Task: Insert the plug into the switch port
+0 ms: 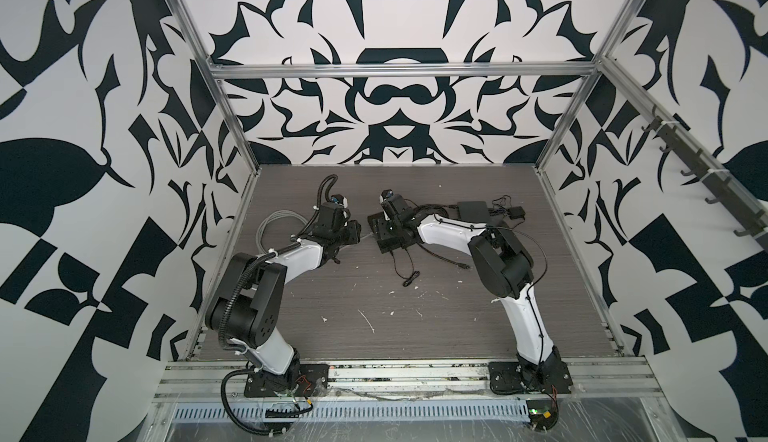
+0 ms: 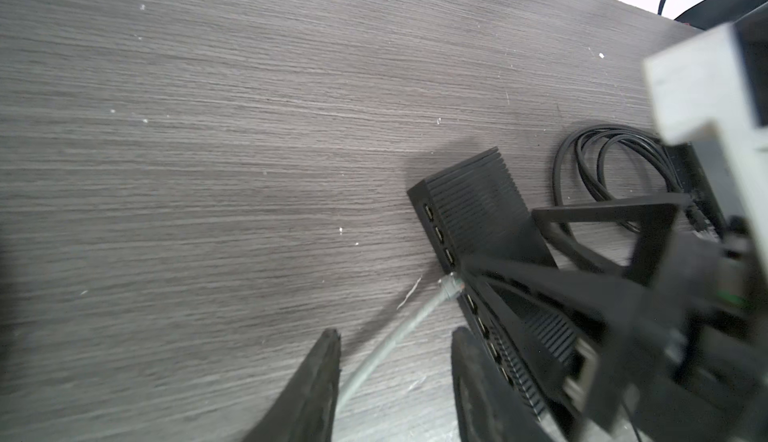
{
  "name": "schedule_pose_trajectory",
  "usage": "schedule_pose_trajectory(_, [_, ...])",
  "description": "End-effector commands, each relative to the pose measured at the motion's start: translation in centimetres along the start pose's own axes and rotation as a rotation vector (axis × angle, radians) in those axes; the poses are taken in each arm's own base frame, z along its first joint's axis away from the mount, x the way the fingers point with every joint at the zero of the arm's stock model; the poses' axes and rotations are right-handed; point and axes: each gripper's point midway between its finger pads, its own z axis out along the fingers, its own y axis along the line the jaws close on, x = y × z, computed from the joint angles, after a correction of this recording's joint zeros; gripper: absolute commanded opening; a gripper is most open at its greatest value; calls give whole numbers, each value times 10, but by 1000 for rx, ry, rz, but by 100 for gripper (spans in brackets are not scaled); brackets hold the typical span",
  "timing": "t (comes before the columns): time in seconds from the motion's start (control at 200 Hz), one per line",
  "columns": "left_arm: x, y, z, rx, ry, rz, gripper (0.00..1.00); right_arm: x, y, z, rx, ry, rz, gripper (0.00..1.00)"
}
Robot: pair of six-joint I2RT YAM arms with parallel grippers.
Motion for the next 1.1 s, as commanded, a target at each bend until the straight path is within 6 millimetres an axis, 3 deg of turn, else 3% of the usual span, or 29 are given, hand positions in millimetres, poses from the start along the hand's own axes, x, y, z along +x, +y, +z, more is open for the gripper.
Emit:
schedule_pose_trajectory(0.0, [-5, -5, -1, 17, -9, -20, 47, 2, -10, -23, -19, 68, -101, 84])
schedule_pose_trajectory(0.15, [-4, -5, 0, 19, -7, -27, 47, 20, -25, -24, -38, 144, -69, 84])
schedule_pose_trajectory(0.33, [-5, -6, 0, 25, -11, -34, 46, 51, -20, -29, -116, 258, -59, 82])
schedule_pose_trajectory(0.595, [-4, -4, -3, 19, -18, -33, 46, 98, -28, -72, -127, 303, 22, 80])
schedule_pose_trajectory(0.735, [-5, -7, 0, 33, -17, -43, 46, 120, -21, -85, -185, 322, 91, 78])
schedule_pose_trajectory(1.095, [-3, -7, 6, 38, -13, -64, 46, 147, 27, -117, -396, 349, 165, 76])
